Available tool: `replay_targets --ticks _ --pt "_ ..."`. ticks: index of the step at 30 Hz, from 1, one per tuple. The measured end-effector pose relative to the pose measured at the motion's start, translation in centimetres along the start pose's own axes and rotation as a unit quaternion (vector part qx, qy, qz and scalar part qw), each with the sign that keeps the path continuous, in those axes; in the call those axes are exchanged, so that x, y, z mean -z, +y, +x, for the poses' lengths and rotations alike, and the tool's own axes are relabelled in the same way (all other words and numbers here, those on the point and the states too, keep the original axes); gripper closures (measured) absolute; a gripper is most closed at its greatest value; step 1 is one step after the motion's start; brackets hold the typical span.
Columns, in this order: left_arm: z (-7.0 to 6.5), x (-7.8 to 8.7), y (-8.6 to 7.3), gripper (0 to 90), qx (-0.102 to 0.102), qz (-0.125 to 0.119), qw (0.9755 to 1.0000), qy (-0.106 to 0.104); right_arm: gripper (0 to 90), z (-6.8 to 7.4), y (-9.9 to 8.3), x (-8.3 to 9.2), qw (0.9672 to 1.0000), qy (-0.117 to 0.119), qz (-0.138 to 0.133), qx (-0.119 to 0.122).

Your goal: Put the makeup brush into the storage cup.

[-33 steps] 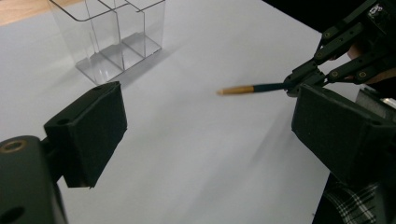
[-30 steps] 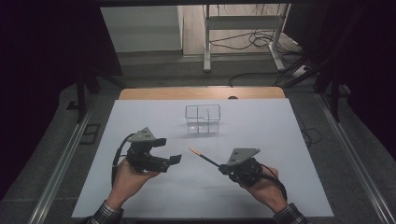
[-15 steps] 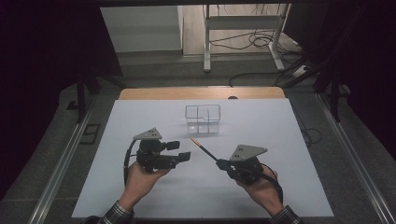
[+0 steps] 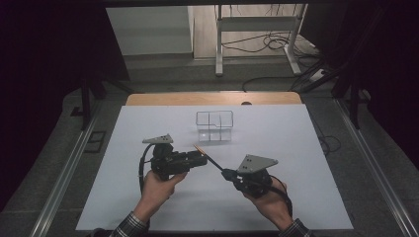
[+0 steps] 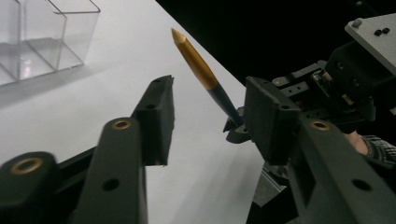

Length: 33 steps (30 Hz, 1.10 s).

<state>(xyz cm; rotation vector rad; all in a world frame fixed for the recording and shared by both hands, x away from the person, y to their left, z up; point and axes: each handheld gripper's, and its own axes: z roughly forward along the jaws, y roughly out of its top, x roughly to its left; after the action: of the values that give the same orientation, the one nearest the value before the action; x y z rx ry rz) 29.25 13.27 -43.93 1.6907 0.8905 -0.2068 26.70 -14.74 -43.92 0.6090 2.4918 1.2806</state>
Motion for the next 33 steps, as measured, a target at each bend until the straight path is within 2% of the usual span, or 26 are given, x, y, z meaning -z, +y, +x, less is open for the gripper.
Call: replay_targets --ticks 7,11,15,16,20,22,28,33 --pt "0.1 -0.3 -0.1 66.6 0.01 0.002 0.9998 -0.019 84.8 0.3 0.2 -0.3 1.0 0.005 -0.005 0.006" --pt "0.1 -0.3 -0.3 73.6 0.016 0.0 0.9996 -0.022 84.7 0.5 0.2 -0.5 0.9999 0.008 -0.004 0.008" --pt "0.5 -0.2 -0.4 81.3 0.047 -0.013 0.9971 -0.059 84.7 0.5 0.2 -0.7 0.9999 0.01 -0.002 0.007" --pt "0.5 -0.2 -0.5 82.9 0.052 -0.015 0.9965 -0.063 84.7 0.5 0.2 -0.8 0.9999 0.011 -0.001 0.009" --pt "0.6 -0.2 -0.6 83.4 0.056 -0.015 0.9965 -0.06 84.1 0.5 0.1 -1.1 0.9999 0.015 0.002 0.006" --pt "0.6 -0.2 -0.6 83.5 0.051 -0.012 0.997 -0.057 83.3 0.4 0.1 -1.2 0.9998 0.018 0.006 0.001" --pt "0.3 0.1 -0.4 83.5 0.033 -0.008 0.9988 -0.036 68.9 0.5 0.0 -1.5 0.9995 0.021 0.023 0.001" --pt "0.1 0.7 -0.1 83.5 0.014 -0.007 0.9998 -0.014 61.7 0.2 -0.3 -1.3 0.9993 0.017 0.032 -0.005"
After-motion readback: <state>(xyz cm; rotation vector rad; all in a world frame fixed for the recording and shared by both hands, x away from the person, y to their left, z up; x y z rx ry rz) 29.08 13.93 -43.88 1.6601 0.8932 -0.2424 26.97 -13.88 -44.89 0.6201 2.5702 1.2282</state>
